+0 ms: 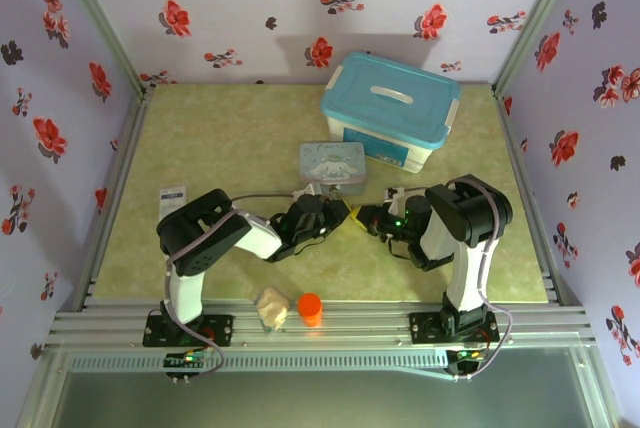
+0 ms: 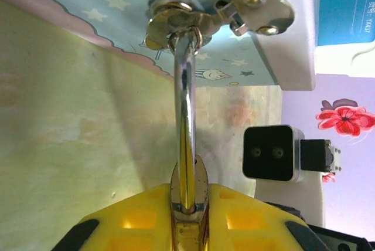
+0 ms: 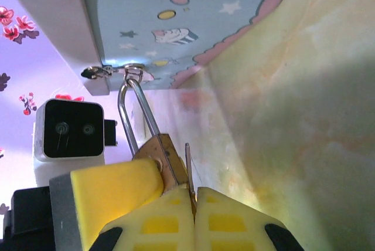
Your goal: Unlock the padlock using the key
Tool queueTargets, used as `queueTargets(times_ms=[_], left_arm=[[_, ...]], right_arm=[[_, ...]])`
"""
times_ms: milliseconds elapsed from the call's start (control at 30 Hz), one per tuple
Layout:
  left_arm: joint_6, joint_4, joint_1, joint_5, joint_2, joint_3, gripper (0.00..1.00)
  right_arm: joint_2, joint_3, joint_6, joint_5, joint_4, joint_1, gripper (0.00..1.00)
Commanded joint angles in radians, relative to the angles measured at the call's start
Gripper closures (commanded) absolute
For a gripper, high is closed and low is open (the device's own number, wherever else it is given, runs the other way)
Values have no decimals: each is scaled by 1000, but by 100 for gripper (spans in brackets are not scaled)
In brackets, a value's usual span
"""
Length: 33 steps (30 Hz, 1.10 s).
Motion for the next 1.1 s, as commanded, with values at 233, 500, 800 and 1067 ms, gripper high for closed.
queueTargets(times_ms=[233,500,800,1067], left_arm=[[37,-6,10,33,-33,7,86],[127,-167,16,7,-103,38,71],[148,-184,-4,5,-154,14,59],[239,33,-19,28,-298,-119,61]], right_arm=[[-18,-34,-9,67,-35,18,100],[-102,-116,-62,41,-41,6,100],[-219,-117,-102,-111,-37,9,100],[-546,-63,-257,-135,-456,98,100]])
